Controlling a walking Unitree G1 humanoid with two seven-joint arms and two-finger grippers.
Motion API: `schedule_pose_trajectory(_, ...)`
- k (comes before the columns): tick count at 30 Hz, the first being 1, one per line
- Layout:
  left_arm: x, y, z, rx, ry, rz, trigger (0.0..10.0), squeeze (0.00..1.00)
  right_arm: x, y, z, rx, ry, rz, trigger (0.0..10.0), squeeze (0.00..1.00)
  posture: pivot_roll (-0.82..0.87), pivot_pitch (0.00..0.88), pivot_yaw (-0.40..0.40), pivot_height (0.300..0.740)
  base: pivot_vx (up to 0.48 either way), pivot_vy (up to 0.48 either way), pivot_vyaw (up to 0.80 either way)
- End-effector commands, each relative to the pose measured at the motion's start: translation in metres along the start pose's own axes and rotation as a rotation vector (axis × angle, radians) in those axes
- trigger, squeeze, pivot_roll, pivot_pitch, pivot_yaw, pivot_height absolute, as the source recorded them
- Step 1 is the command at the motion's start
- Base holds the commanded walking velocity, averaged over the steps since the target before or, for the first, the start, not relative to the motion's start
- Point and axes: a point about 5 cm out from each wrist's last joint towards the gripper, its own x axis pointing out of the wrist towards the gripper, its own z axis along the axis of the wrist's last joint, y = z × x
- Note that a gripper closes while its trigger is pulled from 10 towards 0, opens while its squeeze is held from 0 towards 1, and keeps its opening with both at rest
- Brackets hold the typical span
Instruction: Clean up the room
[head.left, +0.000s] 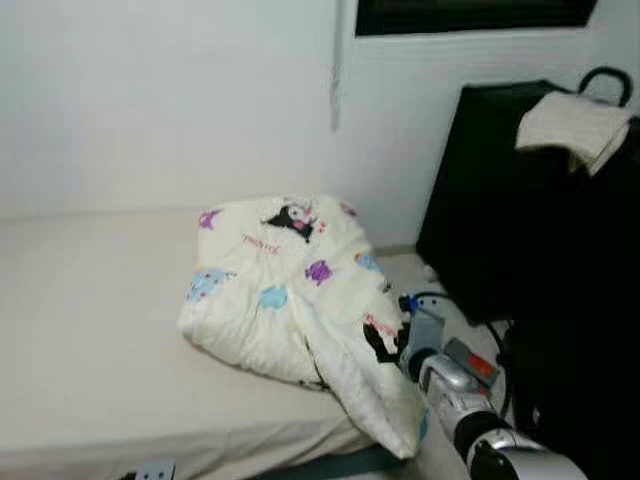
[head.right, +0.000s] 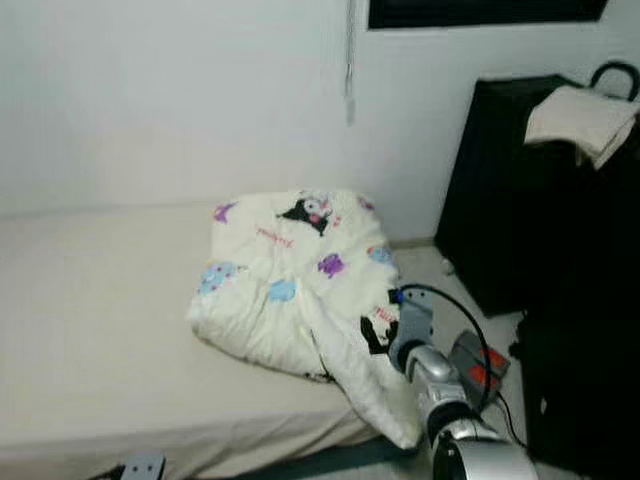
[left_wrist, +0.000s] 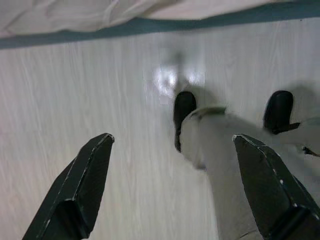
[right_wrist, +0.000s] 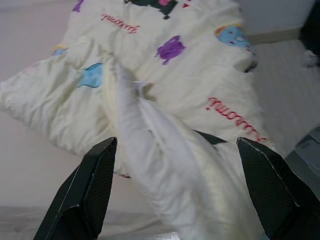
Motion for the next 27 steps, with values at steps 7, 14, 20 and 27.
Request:
schedule_pose_trajectory(7, 0.0, 0.004, 0.0, -0.01, -0.001, 0.018, 10.0, 0.0, -0.001, 0.008, -0.003, 0.0, -0.021, 0.065, 10.0, 0.0, -0.02, 0.001, -0.013, 0.74, 0.0, 0.0, 0.33)
schedule_pose_trajectory(14, 0.0, 0.004, 0.001, -0.021, -0.01, 0.017, 10.0, 0.0, -0.001, 0.012, -0.008, -0.011, -0.007, 0.09, 10.0, 0.0, -0.03, 0.0, -0.011, 0.74, 0.0, 0.0, 0.77)
schedule_pose_trajectory(20, 0.0, 0.003, 0.001, -0.025, -0.017, 0.015, 10.0, 0.0, -0.001, 0.012, -0.009, -0.01, -0.004, 0.088, 10.0, 0.0, -0.03, 0.0, -0.011, 0.74, 0.0, 0.0, 0.77)
schedule_pose_trajectory(27, 0.0, 0.002, 0.002, -0.023, -0.026, -0.006, 10.0, 0.0, -0.002, 0.004, -0.01, -0.008, 0.011, -0.01, 10.0, 0.0, -0.03, 0.0, -0.012, 0.74, 0.0, 0.0, 0.19)
